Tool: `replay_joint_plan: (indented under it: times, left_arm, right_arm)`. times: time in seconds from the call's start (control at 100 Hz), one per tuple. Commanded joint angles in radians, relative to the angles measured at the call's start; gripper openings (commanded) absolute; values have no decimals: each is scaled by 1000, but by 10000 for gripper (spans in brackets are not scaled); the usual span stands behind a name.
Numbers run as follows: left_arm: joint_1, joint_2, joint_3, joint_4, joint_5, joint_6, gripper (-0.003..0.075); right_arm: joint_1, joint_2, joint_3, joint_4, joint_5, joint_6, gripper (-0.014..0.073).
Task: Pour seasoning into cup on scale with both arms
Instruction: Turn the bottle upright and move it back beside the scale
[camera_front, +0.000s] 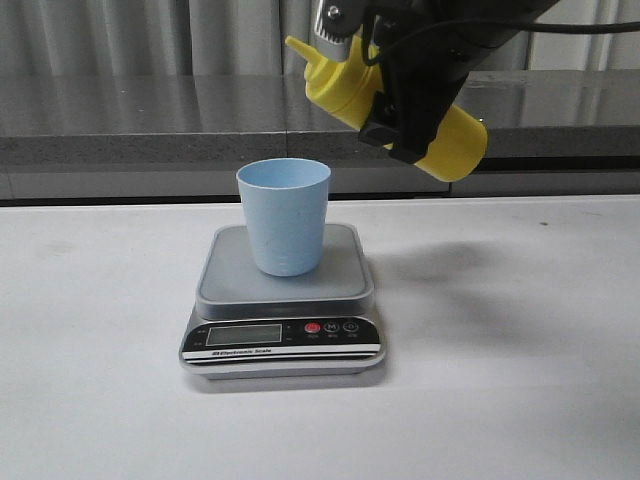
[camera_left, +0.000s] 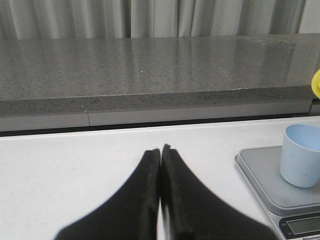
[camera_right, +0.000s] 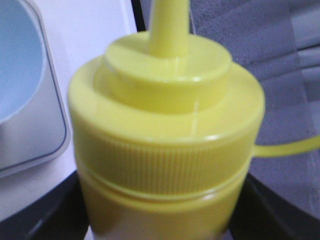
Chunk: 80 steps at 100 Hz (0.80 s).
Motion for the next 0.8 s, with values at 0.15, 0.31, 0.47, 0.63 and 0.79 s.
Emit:
replay_joint_plan:
  times: [0.15, 0.31, 0.47, 0.63, 0.79]
  left_arm:
    - [1, 11, -25, -10, -78, -9, -20]
    - [1, 11, -25, -10, -78, -9, -20]
    - [1, 11, -25, -10, -78, -9, -20]
    - [1, 11, -25, -10, -78, -9, -20]
    - [1, 11, -25, -10, -78, -9, -20]
  right_arm:
    - [-52, -62, -35, 85, -94, 192, 310]
    - [-119, -77, -12, 242, -211, 219, 310]
    - [-162, -118, 92, 407, -427, 219, 310]
    - [-187, -146, 238, 501, -638, 219, 310]
    - [-190, -152, 372, 547, -782, 219, 310]
